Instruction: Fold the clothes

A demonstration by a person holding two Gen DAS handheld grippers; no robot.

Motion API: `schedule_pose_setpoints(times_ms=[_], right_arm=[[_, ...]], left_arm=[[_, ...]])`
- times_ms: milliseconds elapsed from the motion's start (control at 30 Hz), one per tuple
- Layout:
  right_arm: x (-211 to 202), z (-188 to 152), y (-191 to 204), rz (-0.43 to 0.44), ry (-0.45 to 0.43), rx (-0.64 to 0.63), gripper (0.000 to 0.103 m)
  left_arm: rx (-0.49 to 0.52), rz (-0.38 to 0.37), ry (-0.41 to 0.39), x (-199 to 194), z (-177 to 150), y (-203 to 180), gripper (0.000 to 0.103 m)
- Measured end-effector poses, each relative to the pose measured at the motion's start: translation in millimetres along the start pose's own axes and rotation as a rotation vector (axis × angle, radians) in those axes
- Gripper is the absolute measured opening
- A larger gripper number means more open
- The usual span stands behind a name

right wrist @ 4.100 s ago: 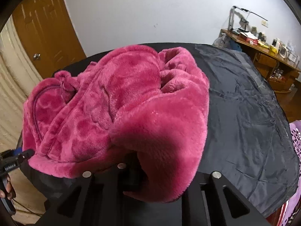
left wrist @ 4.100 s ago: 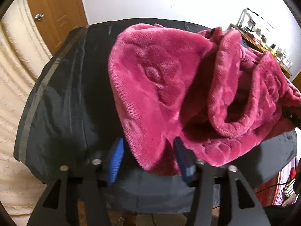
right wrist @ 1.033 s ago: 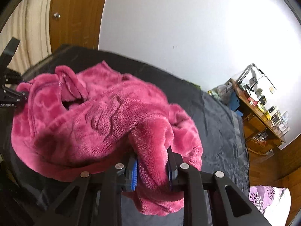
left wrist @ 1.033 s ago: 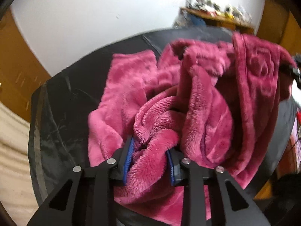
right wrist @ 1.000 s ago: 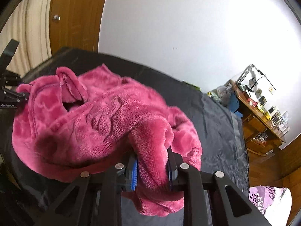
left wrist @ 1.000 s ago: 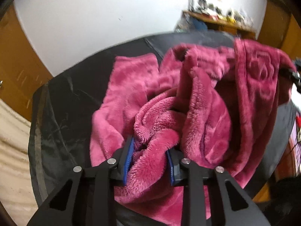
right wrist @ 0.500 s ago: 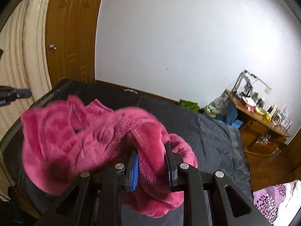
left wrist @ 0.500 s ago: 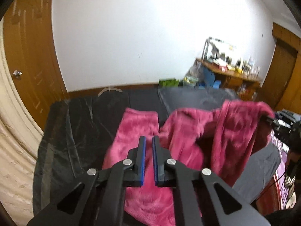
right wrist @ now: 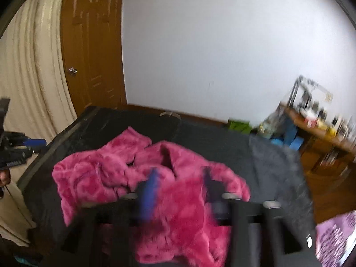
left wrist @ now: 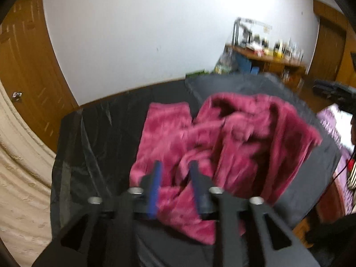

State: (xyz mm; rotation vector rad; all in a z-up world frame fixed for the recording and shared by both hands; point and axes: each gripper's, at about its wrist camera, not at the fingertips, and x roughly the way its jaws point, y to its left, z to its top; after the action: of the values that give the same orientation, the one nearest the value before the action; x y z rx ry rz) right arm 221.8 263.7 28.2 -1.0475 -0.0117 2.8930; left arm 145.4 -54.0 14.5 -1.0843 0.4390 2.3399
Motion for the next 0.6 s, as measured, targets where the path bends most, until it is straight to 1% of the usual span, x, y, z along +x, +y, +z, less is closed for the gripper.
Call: schedule_pose_setpoints(times_ms=[33,100,167,200,233,300,433,567,600], right_arm=[[1,-7,-2,0.009,0.005,0.011,0.078],[7,-19,-5,0.035,0.045,0.021,0.078],[13,-31,-5,0.053,0.086,0.010,0.078],[15,-36,-5,0.054,0.102,0.002,0.078],[17,-40,-6,0.056,0.118,-0.004,0.078],[22,-47,-9,0.052,0.143,-0.007,0.078],[31,-55,-12,0.053,0.183,-0.013,0.078],[40,-63,-11,0.062,0.226,-0.062,0.078],[43,-65,-11,0.063,0.238,-0.073,0.078]], left_arm=[[0.013,0.010,0.015,6,-6,-1,0.057],[0.030,0.009,0.039,17,-15,-1,0.059],[0.046,-0.023,0.051,23,-21,-4,0.060],[0.059,-0.035,0.055,26,-23,-6,0.063],[0.083,-0.040,0.059,30,-24,-9,0.065],[0.142,-0.042,0.072,39,-27,-17,0.067],[0.215,-0.050,0.121,61,-29,-24,0.067],[0.252,-0.091,0.150,77,-30,-28,0.067],[0.256,-0.097,0.157,80,-31,-29,0.062]])
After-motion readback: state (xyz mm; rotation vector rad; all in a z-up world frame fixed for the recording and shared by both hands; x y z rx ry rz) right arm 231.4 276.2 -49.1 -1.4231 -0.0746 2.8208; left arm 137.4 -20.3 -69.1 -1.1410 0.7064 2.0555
